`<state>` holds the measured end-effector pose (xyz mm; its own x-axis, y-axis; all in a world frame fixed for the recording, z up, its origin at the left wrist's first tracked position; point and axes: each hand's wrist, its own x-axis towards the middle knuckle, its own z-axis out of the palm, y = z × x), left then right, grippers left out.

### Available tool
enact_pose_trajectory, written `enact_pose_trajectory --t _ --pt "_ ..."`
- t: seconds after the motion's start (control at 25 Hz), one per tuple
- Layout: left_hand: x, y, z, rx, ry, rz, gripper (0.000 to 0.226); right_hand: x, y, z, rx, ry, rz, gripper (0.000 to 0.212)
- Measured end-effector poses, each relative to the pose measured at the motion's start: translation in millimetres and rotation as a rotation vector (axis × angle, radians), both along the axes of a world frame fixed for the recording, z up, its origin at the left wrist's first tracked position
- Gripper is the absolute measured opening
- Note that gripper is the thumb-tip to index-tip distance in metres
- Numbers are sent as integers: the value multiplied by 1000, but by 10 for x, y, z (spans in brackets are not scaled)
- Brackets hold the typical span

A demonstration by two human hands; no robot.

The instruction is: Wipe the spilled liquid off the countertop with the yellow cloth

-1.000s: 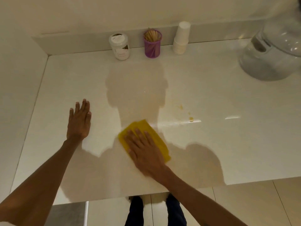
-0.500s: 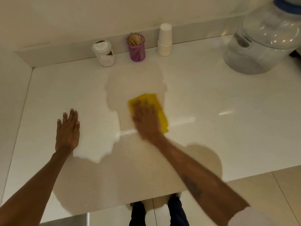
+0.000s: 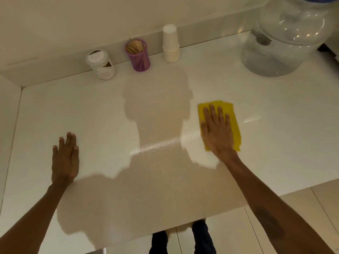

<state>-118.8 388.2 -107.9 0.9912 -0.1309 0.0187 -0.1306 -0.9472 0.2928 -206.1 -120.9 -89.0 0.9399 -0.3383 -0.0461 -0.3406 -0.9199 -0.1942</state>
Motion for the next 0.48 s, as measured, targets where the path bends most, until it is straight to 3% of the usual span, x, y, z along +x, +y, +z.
enact_pose_trajectory --t 0.12,0.2,0.28,0.36,0.48 --pt "9 -12 0 -5 22 9 58 269 1016 8 105 -33 109 56" --pt "10 -10 -6 -2 33 6 57 -104 1970 -138 43 -139 388 55" --pt "8 0 -6 3 48 5 58 -622 2416 -145 148 -109 649 53" --pt "4 10 4 12 46 -5 61 -887 2117 -207 179 -93 682 53" --pt "12 10 16 -3 52 -9 62 -848 976 -206 -10 -80 426 57"
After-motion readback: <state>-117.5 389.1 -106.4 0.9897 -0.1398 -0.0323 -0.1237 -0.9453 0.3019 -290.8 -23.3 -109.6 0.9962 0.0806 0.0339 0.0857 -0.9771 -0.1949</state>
